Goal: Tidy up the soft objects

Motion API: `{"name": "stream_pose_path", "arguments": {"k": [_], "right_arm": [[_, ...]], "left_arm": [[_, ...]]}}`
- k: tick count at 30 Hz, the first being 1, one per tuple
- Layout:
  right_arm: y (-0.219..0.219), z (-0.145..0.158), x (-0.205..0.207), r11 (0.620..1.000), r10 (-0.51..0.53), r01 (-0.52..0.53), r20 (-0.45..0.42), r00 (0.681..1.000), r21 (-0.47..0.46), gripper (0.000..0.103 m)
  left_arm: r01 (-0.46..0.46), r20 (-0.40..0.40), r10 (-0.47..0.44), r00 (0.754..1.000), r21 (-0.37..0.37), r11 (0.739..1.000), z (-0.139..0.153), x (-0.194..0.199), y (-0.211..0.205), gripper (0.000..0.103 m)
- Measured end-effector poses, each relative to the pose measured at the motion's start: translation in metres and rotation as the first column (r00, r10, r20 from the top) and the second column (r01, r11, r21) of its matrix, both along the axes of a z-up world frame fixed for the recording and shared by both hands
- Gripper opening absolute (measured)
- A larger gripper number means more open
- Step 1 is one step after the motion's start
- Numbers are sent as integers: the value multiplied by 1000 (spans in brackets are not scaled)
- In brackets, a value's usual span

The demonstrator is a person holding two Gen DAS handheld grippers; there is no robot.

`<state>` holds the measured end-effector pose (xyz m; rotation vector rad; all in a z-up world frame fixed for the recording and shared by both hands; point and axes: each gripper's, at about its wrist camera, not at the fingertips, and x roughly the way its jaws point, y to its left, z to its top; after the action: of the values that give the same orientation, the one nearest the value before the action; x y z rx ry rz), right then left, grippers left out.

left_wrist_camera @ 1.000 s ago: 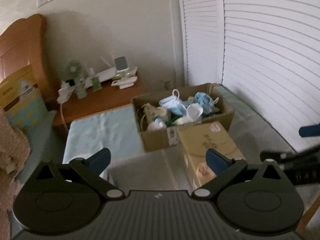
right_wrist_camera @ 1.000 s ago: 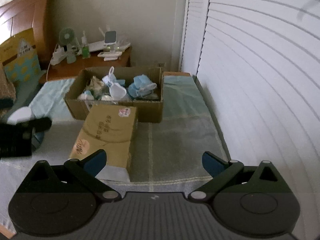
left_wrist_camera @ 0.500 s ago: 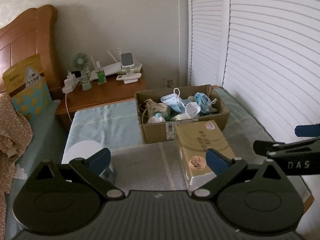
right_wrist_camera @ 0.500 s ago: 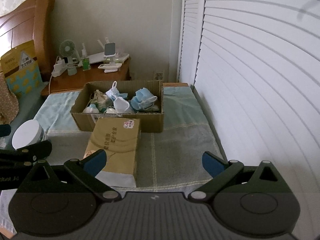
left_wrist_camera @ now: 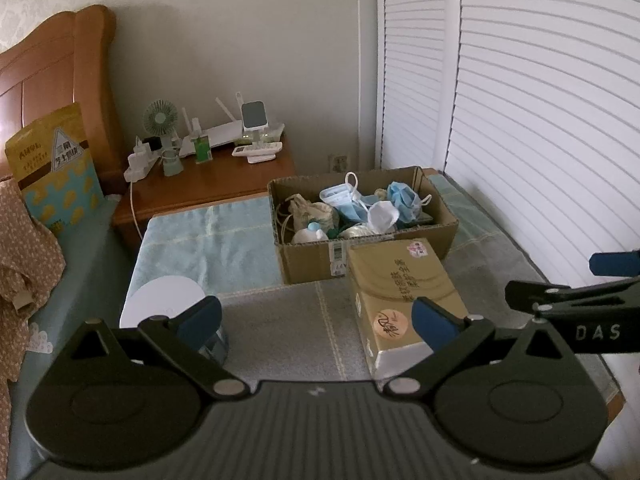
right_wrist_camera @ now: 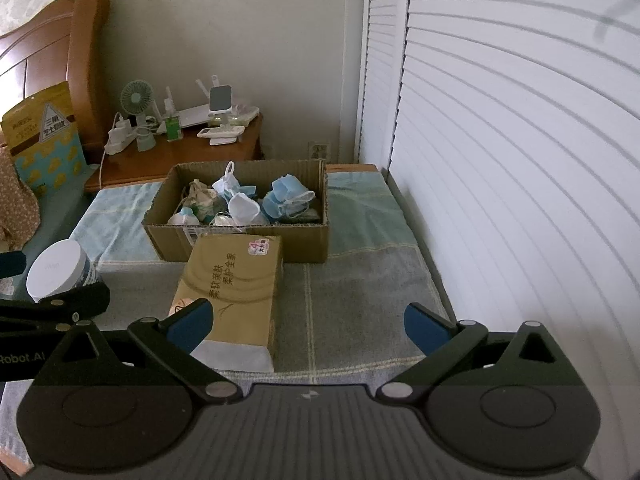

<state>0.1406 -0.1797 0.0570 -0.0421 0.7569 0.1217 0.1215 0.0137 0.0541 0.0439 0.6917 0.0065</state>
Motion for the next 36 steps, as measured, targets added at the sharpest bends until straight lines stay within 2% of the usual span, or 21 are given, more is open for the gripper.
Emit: {"name": "stream_pose_path", "arguments": {"k": [36], "right_arm": [[-2, 0, -1, 1000, 1, -1, 0, 1000, 2, 103]], "left_arm": [[-15, -8, 15, 1000, -5, 1000, -2, 0, 0, 101]]}}
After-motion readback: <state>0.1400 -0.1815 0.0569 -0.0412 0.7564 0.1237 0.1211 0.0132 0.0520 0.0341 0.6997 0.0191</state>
